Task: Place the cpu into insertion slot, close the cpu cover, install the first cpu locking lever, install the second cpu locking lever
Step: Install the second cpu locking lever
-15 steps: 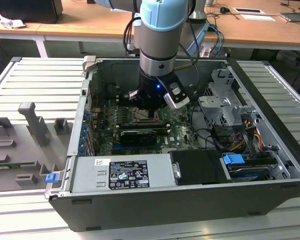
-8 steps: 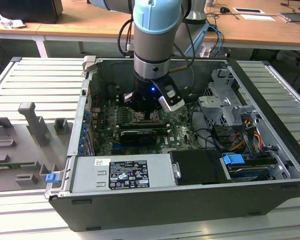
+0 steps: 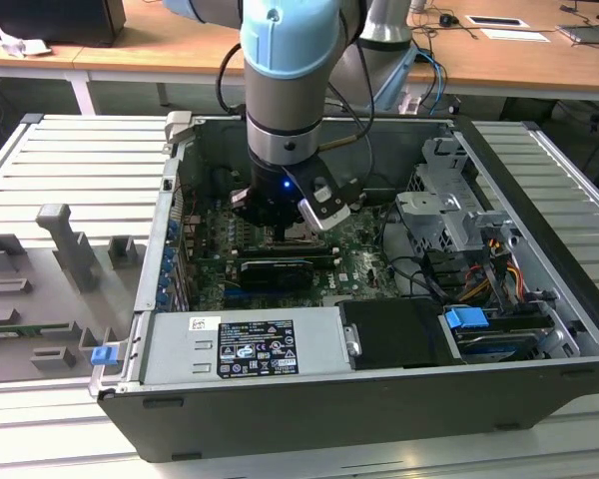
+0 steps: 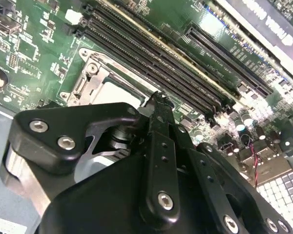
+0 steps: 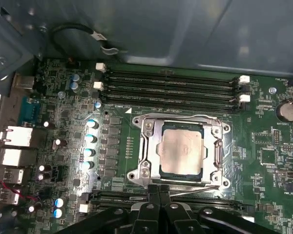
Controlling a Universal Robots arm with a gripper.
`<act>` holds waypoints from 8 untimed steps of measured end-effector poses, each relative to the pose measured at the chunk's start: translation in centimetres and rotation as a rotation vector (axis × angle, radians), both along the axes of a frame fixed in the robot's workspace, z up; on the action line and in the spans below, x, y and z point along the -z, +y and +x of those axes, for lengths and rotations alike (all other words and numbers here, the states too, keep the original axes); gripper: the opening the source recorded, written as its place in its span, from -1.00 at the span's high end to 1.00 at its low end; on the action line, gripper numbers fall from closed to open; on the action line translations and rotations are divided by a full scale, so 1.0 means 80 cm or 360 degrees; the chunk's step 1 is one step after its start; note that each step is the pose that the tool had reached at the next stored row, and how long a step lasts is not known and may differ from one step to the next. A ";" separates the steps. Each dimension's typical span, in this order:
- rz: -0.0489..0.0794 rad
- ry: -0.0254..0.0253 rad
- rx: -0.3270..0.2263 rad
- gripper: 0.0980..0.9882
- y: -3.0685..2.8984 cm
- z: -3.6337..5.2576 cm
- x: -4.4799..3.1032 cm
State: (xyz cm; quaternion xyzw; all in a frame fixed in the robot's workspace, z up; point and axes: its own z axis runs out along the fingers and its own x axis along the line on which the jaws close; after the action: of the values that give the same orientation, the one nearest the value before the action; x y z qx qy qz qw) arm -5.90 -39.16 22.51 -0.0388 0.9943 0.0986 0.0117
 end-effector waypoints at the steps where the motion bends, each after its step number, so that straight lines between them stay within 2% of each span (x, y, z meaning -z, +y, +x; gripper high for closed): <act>1: 0.0009 0.00000 0.0000 0.98 -0.0038 -0.001 0.0027; 5: 0.0041 -0.00004 0.0000 0.98 -0.0061 -0.008 0.0079; 8: 0.0052 -0.00004 0.0000 0.98 -0.0061 -0.009 0.0140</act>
State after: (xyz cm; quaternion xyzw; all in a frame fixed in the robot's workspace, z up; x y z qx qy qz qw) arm -6.58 -39.65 21.39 -0.0386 0.9926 0.1147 0.0124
